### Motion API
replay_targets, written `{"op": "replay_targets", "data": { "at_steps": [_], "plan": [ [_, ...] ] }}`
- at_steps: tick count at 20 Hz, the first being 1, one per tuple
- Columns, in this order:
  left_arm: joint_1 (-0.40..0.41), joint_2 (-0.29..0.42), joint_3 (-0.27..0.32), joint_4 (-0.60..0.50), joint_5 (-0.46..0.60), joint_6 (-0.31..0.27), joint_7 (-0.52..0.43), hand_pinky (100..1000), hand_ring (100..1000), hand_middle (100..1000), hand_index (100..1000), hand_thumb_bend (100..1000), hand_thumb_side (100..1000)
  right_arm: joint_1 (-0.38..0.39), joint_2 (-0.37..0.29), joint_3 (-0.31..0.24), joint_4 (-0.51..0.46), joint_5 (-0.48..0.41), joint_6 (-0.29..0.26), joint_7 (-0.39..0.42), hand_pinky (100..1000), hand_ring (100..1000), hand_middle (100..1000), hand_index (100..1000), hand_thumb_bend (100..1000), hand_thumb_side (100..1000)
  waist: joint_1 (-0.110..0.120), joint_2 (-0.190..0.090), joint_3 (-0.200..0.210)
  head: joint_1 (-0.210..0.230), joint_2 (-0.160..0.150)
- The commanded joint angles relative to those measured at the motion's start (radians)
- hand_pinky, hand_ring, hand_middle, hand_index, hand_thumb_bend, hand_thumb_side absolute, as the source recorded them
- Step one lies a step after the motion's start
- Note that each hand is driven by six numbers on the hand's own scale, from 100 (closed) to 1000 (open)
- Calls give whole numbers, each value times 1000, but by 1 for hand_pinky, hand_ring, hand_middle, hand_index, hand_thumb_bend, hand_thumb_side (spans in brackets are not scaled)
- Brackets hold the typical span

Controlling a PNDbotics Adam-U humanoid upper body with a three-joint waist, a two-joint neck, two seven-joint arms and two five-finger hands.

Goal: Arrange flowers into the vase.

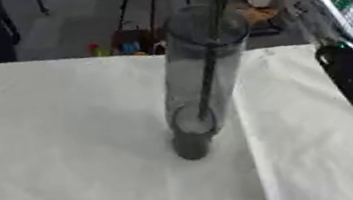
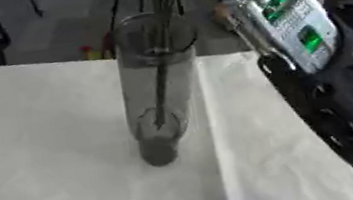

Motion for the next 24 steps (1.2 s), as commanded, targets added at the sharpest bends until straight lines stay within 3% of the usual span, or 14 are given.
{"op": "replay_targets", "data": {
  "at_steps": [1, 6, 15, 19, 24],
  "plan": [
    [-7, 17, 5, -15, 0, 2, 0, 754, 772, 779, 828, 100, 1000, -12, -37, -15, -16, 26, 2, 40, 985, 1000, 840, 995, 100, 941, 9, -32, -1, 2, -1],
    [-7, 18, 6, -15, 0, 2, 1, 754, 772, 779, 828, 100, 1000, -7, -46, -10, -17, 63, 10, 112, 1000, 1000, 863, 1000, 113, 1000, 7, -34, -2, 6, 1],
    [-7, 20, 6, -15, 1, 3, 3, 754, 772, 779, 827, 100, 1000, 7, -73, -5, -15, 193, 40, 281, 1000, 1000, 885, 1000, 122, 1000, 2, -43, -9, 15, 5],
    [-6, 21, 6, -15, 2, 3, 4, 754, 772, 778, 827, 100, 1000, 9, -80, -13, -15, 249, 44, 343, 1000, 1000, 894, 1000, 170, 1000, 2, -47, -11, 17, 5],
    [-5, 20, 7, -15, 1, 4, 5, 754, 772, 778, 827, 100, 1000, 14, -84, -17, -15, 283, 46, 413, 1000, 1000, 902, 1000, 291, 947, 1, -49, -15, 19, 5]
  ]
}}
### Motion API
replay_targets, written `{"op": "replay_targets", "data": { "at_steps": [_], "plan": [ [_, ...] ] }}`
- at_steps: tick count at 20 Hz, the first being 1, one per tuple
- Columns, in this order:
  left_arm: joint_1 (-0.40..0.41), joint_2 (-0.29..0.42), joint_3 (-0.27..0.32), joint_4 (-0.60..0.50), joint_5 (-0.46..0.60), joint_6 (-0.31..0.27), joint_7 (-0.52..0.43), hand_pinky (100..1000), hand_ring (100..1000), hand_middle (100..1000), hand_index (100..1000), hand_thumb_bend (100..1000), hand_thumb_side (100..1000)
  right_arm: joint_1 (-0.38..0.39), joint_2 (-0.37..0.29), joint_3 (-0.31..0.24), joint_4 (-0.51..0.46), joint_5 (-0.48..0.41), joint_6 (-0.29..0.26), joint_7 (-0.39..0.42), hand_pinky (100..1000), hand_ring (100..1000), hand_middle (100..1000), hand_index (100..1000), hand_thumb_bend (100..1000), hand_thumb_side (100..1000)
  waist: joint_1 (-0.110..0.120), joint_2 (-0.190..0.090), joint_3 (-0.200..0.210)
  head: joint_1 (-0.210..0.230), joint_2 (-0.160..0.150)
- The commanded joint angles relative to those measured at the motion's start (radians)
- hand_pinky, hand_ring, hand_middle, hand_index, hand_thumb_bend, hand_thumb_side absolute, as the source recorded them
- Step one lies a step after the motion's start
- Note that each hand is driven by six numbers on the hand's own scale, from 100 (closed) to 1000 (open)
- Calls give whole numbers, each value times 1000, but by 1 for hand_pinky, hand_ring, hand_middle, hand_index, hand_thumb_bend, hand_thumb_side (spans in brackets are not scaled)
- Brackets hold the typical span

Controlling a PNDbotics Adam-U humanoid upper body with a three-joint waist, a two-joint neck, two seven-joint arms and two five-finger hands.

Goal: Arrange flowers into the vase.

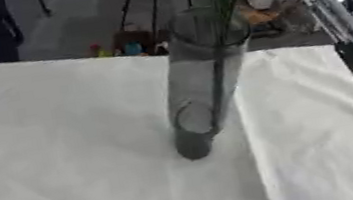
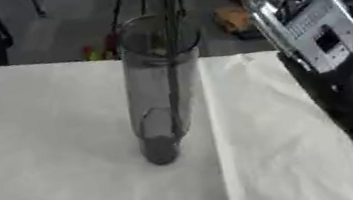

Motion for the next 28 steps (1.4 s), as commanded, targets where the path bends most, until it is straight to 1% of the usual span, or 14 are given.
{"op": "replay_targets", "data": {
  "at_steps": [1, 3, 7, 13, 18, 28],
  "plan": [
    [-6, 19, 7, -15, 1, 1, 3, 754, 772, 778, 827, 100, 1000, -8, -35, -17, -15, 25, 0, 44, 1000, 1000, 902, 1000, 303, 940, 7, -31, -3, 2, -4],
    [-5, 19, 7, -15, 1, 2, 4, 754, 771, 778, 826, 100, 1000, -5, -36, -17, -14, 32, 0, 71, 1000, 1000, 906, 1000, 351, 902, 7, -31, -4, 3, -4],
    [-4, 19, 8, -15, 1, 2, 6, 754, 771, 778, 825, 100, 1000, 1, -42, -14, -13, 48, 2, 129, 1000, 1000, 914, 1000, 398, 835, 7, -34, -6, 5, -3],
    [0, 21, 8, -15, 1, 4, 7, 754, 771, 778, 825, 100, 1000, 11, -58, -12, -9, 77, 6, 225, 1000, 1000, 926, 1000, 431, 770, 6, -39, -14, 11, 0],
    [2, 21, 8, -15, 1, 5, 8, 754, 771, 778, 825, 100, 1000, 22, -70, -17, -7, 94, 10, 274, 1000, 1000, 928, 1000, 421, 771, 8, -43, -19, 15, 0],
    [3, 21, 9, -15, 1, 6, 8, 754, 771, 777, 825, 100, 1000, 32, -81, -24, -16, 112, 17, 295, 1000, 1000, 931, 1000, 389, 775, 16, -45, -25, 15, -1]
  ]
}}
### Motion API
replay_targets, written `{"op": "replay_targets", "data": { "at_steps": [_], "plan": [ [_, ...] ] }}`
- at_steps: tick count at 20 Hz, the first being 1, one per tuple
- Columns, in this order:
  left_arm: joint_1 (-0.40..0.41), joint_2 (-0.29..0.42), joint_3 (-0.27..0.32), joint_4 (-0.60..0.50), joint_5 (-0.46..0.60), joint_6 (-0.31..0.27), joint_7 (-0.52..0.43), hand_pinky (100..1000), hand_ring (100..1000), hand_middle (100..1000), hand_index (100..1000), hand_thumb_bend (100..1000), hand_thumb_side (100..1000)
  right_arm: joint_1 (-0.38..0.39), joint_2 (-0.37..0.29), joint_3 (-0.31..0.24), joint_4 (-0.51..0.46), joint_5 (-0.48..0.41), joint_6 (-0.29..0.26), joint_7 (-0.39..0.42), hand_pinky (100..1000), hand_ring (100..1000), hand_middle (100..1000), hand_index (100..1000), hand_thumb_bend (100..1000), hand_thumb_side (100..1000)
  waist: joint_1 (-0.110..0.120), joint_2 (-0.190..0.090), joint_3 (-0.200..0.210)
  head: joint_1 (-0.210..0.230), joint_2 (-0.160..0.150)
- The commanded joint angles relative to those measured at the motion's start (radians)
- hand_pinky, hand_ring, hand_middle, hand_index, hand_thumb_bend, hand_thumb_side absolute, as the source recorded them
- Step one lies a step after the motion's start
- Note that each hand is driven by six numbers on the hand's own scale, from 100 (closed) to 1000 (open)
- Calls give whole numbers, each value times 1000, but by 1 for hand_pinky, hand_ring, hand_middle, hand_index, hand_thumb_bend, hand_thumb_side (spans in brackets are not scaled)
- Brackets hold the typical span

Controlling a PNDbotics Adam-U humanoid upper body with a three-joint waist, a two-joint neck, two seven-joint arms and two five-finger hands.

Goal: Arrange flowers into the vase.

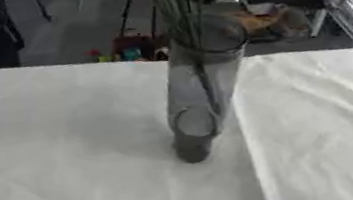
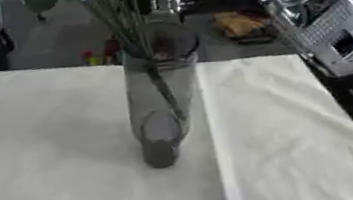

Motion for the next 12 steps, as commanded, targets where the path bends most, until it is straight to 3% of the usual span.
{"op": "replay_targets", "data": {
  "at_steps": [1, 12],
  "plan": [
    [-6, 20, 8, -15, 1, 0, 2, 754, 771, 777, 825, 100, 1000, -9, -40, -17, -17, 21, 1, 12, 1000, 1000, 933, 1000, 390, 765, 10, -32, -3, 1, -1],
    [-3, 21, 9, -15, 0, 1, 3, 754, 771, 777, 825, 100, 1000, 22, -76, -35, -29, 86, -16, 67, 1000, 1000, 945, 1000, 324, 744, 17, -37, -12, 4, 0]
  ]
}}
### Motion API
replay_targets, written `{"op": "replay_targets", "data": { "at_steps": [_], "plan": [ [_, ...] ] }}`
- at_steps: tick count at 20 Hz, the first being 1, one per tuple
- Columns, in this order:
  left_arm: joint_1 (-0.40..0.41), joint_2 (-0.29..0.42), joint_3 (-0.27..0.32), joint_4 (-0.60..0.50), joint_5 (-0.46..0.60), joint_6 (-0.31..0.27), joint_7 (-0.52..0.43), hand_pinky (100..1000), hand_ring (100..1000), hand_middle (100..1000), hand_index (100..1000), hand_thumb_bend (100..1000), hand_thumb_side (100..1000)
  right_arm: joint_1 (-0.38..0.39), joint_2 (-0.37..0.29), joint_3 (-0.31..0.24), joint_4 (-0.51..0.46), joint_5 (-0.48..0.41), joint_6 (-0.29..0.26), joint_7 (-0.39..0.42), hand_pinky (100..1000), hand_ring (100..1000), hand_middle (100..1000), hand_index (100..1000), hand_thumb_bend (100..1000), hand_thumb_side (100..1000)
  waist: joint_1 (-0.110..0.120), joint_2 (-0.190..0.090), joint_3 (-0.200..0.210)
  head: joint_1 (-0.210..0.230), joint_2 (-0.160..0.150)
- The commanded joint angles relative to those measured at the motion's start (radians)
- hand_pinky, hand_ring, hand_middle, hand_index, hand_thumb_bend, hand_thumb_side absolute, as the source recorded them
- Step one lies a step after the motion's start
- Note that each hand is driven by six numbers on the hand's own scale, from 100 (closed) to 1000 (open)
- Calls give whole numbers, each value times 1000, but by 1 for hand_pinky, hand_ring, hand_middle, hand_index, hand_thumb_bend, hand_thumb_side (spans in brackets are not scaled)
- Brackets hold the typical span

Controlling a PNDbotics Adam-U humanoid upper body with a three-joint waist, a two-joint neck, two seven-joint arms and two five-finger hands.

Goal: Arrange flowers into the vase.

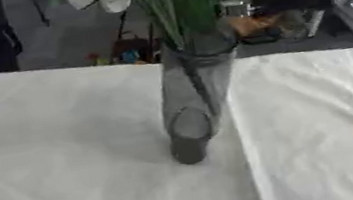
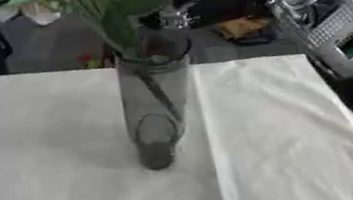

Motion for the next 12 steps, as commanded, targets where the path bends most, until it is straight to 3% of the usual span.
{"op": "replay_targets", "data": {
  "at_steps": [1, 12],
  "plan": [
    [-5, 21, 6, -15, 0, 1, 3, 754, 771, 778, 825, 100, 1000, -3, -49, -28, -20, 13, 0, 10, 1000, 1000, 945, 1000, 318, 750, 10, -30, -5, 4, 0],
    [-7, 21, 5, -15, 1, 0, 2, 754, 771, 778, 825, 100, 1000, 17, -66, -41, -37, 9, 6, 1, 1000, 1000, 946, 1000, 290, 755, 15, -31, -6, 5, 1]
  ]
}}
